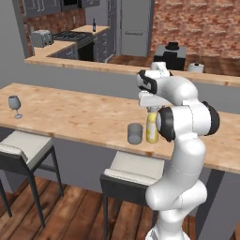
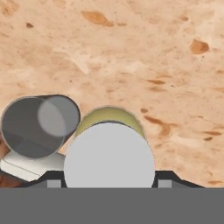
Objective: There is a wine glass and glass cup on the dining counter. Place the wine bottle next to the wine glass and the juice bottle next to the glass cup.
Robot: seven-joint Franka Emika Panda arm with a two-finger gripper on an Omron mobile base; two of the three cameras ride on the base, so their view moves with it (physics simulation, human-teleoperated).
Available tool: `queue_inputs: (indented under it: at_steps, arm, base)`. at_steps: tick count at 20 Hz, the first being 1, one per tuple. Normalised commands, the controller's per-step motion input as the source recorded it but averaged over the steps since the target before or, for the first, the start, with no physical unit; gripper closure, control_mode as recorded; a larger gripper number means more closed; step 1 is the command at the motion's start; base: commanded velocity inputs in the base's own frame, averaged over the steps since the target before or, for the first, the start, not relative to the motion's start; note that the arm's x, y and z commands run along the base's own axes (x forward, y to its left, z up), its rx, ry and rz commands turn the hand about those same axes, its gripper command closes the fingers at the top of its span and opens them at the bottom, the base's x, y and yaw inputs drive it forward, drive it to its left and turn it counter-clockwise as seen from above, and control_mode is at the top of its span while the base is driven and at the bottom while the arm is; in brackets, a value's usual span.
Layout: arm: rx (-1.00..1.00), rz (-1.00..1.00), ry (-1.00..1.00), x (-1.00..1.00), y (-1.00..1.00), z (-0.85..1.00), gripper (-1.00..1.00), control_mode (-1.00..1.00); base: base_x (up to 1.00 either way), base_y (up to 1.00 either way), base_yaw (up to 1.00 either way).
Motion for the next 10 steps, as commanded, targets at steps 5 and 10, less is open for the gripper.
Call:
queue_inputs:
  at_steps: [5,10]
  arm:
    - [0.00,0.00,0.00,-0.02,-0.11,-0.12,-1.00,-1.00]
    - [0.00,0.00,-0.01,-0.01,-0.07,-0.01,-1.00,-1.00]
  base:
    - [0.00,0.00,0.00]
    - [0.00,0.00,0.00]
